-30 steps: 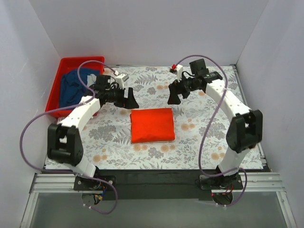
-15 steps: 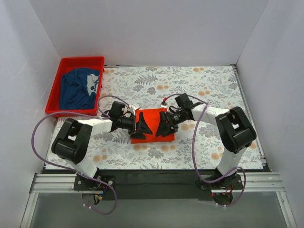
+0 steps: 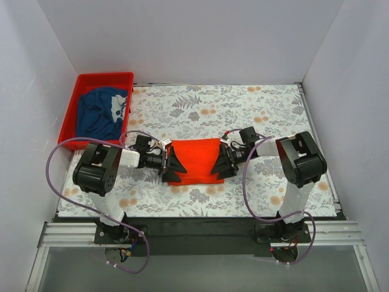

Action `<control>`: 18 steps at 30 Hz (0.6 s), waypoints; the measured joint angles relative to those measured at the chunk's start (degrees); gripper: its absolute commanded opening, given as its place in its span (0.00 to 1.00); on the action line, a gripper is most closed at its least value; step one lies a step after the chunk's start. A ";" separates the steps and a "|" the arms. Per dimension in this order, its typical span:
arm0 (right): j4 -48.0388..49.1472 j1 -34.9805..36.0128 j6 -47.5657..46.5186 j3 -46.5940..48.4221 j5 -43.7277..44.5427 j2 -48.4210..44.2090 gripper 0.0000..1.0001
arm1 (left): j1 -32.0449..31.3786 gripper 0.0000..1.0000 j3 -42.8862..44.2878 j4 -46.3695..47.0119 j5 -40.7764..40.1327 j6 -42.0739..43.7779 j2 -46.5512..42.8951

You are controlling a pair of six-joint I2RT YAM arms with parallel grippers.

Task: Fold and stack the t-shirts
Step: Fold the tshirt, then neatly place the folded tshirt to the corner

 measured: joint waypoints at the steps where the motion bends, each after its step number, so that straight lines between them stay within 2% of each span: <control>1: -1.01 -0.44 -0.83 -0.15 0.85 -0.96 0.98 | 0.11 0.88 -0.15 -1.09 -0.72 1.07 -0.96; 4: -4.92 -1.46 -4.17 -0.20 6.36 -5.46 0.99 | 0.26 0.88 -0.09 -6.54 -4.83 5.51 -6.14; 7: -8.22 -2.14 -7.23 0.26 13.31 -12.46 0.98 | 0.72 0.88 1.27 -12.68 -9.44 9.53 -15.23; 11: -9.99 -1.16 -9.73 4.02 24.37 -21.66 0.98 | 2.05 0.88 8.07 -18.78 -16.98 13.25 -26.29; 15: -9.66 6.16 -12.20 8.79 40.04 -24.04 0.98 | 3.54 0.89 16.94 -24.17 -29.90 17.31 -32.06; 18: -10.71 13.27 -13.57 12.90 50.12 -21.00 0.98 | 6.40 0.89 21.11 -27.06 -37.31 19.63 -33.05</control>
